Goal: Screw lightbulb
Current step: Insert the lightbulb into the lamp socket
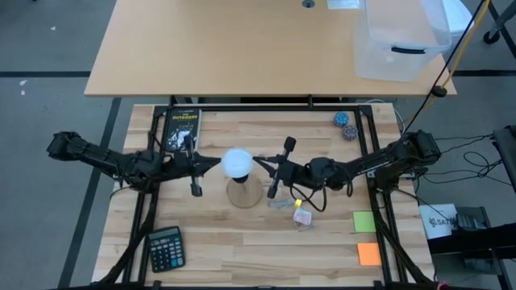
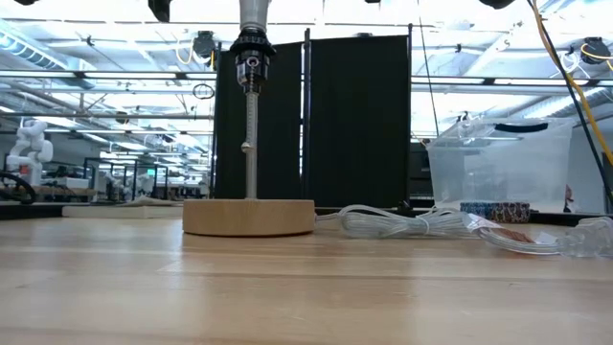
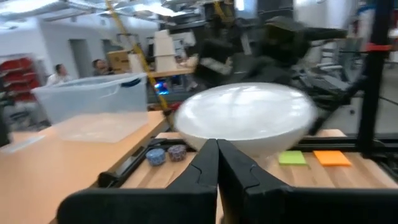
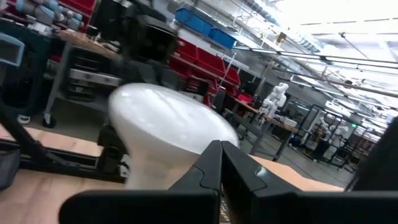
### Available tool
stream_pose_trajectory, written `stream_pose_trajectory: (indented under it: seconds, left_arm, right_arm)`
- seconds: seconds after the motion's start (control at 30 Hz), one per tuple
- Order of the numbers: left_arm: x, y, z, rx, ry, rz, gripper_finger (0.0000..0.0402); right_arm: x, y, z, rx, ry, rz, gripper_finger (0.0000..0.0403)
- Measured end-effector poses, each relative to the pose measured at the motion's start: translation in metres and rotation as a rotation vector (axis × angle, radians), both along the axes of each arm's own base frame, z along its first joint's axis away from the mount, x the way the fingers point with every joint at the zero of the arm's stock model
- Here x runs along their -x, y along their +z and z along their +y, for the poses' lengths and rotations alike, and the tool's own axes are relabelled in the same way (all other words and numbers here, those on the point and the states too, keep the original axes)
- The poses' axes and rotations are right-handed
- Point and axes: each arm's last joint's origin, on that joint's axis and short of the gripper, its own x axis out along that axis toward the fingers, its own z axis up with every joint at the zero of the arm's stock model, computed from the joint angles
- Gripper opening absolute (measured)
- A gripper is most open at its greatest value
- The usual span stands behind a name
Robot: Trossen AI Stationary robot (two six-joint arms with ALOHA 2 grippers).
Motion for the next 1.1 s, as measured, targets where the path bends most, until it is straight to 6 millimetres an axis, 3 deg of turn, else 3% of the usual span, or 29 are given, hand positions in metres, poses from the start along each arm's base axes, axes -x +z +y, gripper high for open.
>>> stream_pose_trajectory:
  seconds: [0.47, 0.7, 1.1]
  left_arm:
    - [-0.001, 0.000, 0.010, 0.037, 0.096, -0.003, 0.0000]
    - [0.011, 0.009, 0.009, 0.015, 0.086, -0.054, 0.0000]
    - [0.015, 0.010, -0.013, -0.051, -0.199, -0.058, 0.0000]
  right_arm:
    - [0.001, -0.007, 0.012, 0.009, 0.022, 0.059, 0.0000]
    - [0.001, -0.009, 0.010, 0.002, -0.055, 0.079, 0.0000]
    - [-0.001, -0.005, -0.008, 0.004, -0.134, 0.047, 0.0000]
